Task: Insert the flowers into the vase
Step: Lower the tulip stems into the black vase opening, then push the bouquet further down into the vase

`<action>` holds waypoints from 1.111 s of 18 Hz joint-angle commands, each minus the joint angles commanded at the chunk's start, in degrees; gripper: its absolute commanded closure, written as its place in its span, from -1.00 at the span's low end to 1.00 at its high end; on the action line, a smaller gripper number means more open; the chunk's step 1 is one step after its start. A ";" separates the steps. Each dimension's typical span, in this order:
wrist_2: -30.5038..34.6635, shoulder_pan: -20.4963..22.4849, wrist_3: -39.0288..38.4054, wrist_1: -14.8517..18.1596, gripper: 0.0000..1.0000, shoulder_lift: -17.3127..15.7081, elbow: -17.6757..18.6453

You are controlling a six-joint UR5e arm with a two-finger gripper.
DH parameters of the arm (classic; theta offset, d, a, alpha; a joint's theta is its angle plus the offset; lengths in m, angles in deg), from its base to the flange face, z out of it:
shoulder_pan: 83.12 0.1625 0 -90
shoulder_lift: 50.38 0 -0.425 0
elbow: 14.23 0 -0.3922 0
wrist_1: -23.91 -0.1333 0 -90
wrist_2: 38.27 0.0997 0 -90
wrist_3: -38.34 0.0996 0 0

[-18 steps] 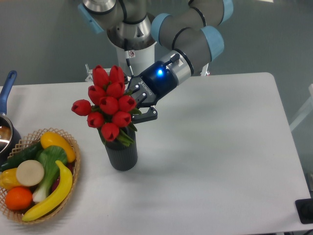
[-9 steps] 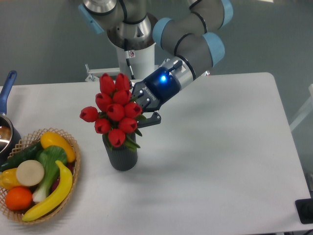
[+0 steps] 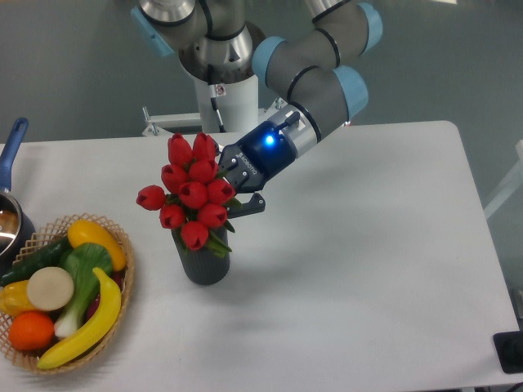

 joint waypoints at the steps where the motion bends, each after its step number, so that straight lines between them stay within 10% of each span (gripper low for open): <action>1: 0.00 0.00 0.00 0.00 0.25 0.00 0.17; 20: 0.61 0.88 4.82 -0.44 0.25 1.76 2.11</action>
